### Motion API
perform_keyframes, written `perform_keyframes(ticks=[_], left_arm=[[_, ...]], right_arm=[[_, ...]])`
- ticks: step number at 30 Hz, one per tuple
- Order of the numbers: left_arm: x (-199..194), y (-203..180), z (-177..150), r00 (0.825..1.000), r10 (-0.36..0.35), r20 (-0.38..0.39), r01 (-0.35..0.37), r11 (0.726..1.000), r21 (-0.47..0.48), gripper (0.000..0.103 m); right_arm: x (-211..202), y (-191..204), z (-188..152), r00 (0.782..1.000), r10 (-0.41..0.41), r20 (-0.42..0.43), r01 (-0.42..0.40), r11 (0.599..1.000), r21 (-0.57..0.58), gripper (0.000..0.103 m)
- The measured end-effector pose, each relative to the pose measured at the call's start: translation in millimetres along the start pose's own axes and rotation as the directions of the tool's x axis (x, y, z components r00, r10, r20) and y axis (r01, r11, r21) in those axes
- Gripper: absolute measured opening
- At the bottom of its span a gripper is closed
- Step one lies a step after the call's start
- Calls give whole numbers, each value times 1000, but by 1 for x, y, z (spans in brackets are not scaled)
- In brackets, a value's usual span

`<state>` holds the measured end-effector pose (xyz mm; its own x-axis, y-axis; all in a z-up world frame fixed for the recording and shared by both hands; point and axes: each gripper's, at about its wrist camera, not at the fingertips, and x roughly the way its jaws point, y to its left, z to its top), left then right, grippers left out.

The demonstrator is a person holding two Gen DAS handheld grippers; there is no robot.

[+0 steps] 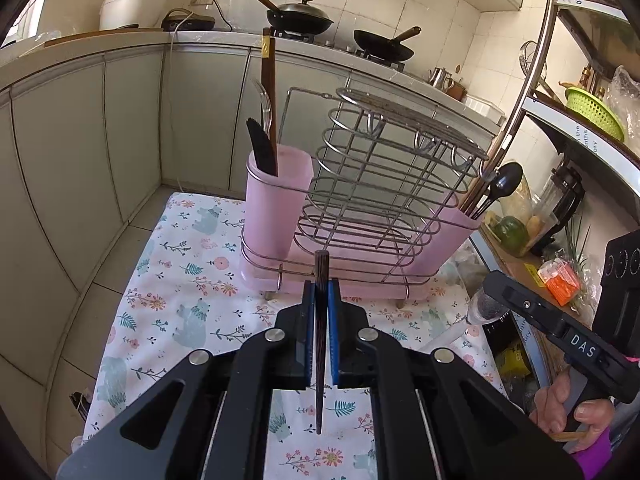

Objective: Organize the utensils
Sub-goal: 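Lift the clear spoon upright and carry it over the pink cup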

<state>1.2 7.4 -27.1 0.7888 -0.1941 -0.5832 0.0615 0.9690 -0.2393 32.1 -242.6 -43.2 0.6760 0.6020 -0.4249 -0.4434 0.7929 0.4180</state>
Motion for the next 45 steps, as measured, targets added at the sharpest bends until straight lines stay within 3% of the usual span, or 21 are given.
perform_keyframes(ticks=[6,10,18,23,26,30,32,45], left_arm=[[-22,3,27,994,16,110,-16,1000,0,6],[-41,5,53,977,20,210,-18,1000,-11,6],[-71,-2,100,897,25,441,-15,1000,-26,6],[-66,-9,117,855,55,516,-52,998,-21,6],[-57,-9,123,842,65,536,-61,998,-24,6],[-38,-11,125,836,96,541,-110,994,-7,6],[-26,-11,126,841,115,529,-138,990,3,6],[23,-2,112,917,141,372,-167,985,38,6]], right_arm=[[-24,8,28,999,12,50,-11,1000,-25,8],[-51,16,56,992,20,124,-14,999,-49,8],[-96,32,105,955,9,297,27,993,-118,8],[-94,28,118,937,-41,348,92,987,-131,8],[-82,19,122,938,-68,339,115,986,-120,8],[-62,4,123,946,-94,311,130,986,-100,8],[-52,-2,122,951,-103,292,135,987,-91,8],[-4,-28,112,979,-149,142,158,986,-55,8]])
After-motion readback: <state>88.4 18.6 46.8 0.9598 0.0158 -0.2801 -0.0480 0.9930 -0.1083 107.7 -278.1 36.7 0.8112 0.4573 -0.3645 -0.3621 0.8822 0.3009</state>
